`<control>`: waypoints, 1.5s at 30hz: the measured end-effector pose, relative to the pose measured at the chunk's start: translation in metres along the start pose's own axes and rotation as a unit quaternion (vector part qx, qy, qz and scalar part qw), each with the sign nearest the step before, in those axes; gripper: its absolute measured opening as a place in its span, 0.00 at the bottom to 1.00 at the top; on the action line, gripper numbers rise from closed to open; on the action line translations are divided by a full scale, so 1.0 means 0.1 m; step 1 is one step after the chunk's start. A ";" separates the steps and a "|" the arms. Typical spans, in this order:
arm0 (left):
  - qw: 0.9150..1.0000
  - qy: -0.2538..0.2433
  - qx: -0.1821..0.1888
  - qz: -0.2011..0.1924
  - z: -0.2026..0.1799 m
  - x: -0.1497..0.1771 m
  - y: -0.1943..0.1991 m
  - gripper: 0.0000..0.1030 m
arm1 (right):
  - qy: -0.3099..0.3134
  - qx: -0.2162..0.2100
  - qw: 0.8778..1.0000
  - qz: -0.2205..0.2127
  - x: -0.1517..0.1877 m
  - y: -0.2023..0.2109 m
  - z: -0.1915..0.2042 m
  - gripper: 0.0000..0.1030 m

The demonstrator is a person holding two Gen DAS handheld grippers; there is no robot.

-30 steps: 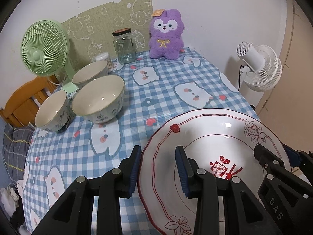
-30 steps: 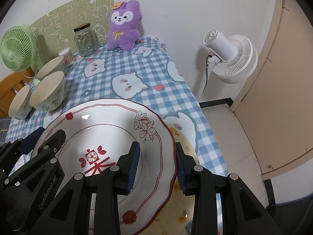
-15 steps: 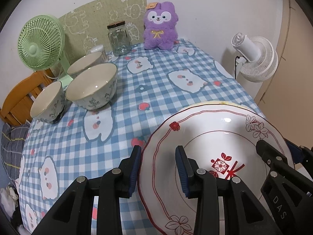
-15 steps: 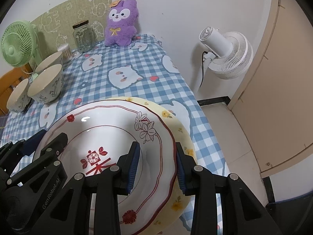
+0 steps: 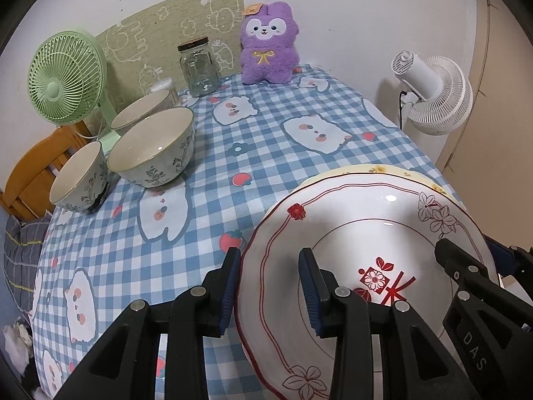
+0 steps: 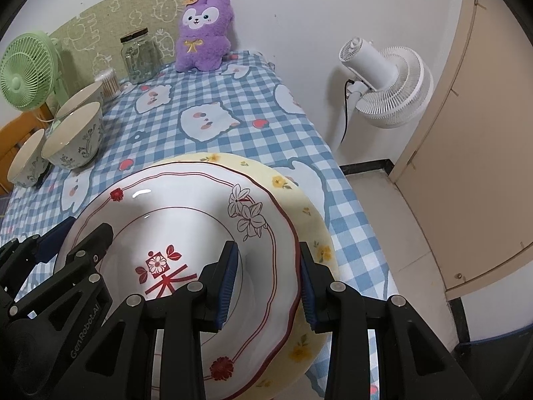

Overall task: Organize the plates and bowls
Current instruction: 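Lower the white plate onto the flowered plate stack, then open both grippers to release the white plate rim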

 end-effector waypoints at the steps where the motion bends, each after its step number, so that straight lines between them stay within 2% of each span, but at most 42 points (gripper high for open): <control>1: 1.000 -0.001 0.000 0.000 0.00 0.00 -0.01 0.34 | 0.000 0.000 1.000 -0.001 0.00 0.00 0.00 0.37; 9: 1.000 -0.004 0.007 -0.005 -0.02 0.05 -0.02 0.34 | 0.009 0.014 1.000 -0.013 0.01 0.02 0.02 0.37; 19: 0.999 -0.021 0.002 -0.029 -0.05 0.06 0.00 0.35 | 0.022 0.049 0.998 -0.028 0.02 0.00 0.01 0.37; 25: 0.999 -0.027 0.001 -0.035 -0.05 0.07 0.01 0.36 | 0.028 0.053 0.998 -0.026 0.02 0.00 0.02 0.39; 28: 0.999 -0.033 0.001 -0.038 -0.06 0.06 0.01 0.36 | 0.034 0.046 0.998 -0.028 0.02 0.00 0.03 0.43; 32: 0.999 -0.033 0.007 -0.040 -0.08 0.06 0.02 0.38 | 0.039 0.032 0.998 -0.029 0.03 0.01 0.08 0.60; 35: 0.999 -0.035 0.006 -0.042 -0.08 0.06 0.02 0.38 | 0.047 0.042 0.997 -0.045 0.01 0.06 0.08 0.61; 39: 0.999 -0.034 0.006 -0.040 -0.07 0.06 0.03 0.39 | 0.045 0.038 0.997 -0.043 0.03 0.07 0.08 0.61; 45: 0.999 -0.032 0.004 -0.042 -0.11 0.12 0.06 0.45 | 0.037 0.034 0.998 -0.040 0.06 0.07 0.05 0.61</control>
Point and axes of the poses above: each gripper's, at about its wrist camera, not at the fingertips, and y roughly against the way its jaws point, z to its left, x to its underside, the point moved 9 cm from there along -y, roughly the way its jaws point, and after that the axes turned 6 degrees about y, right-handed, at the moved point
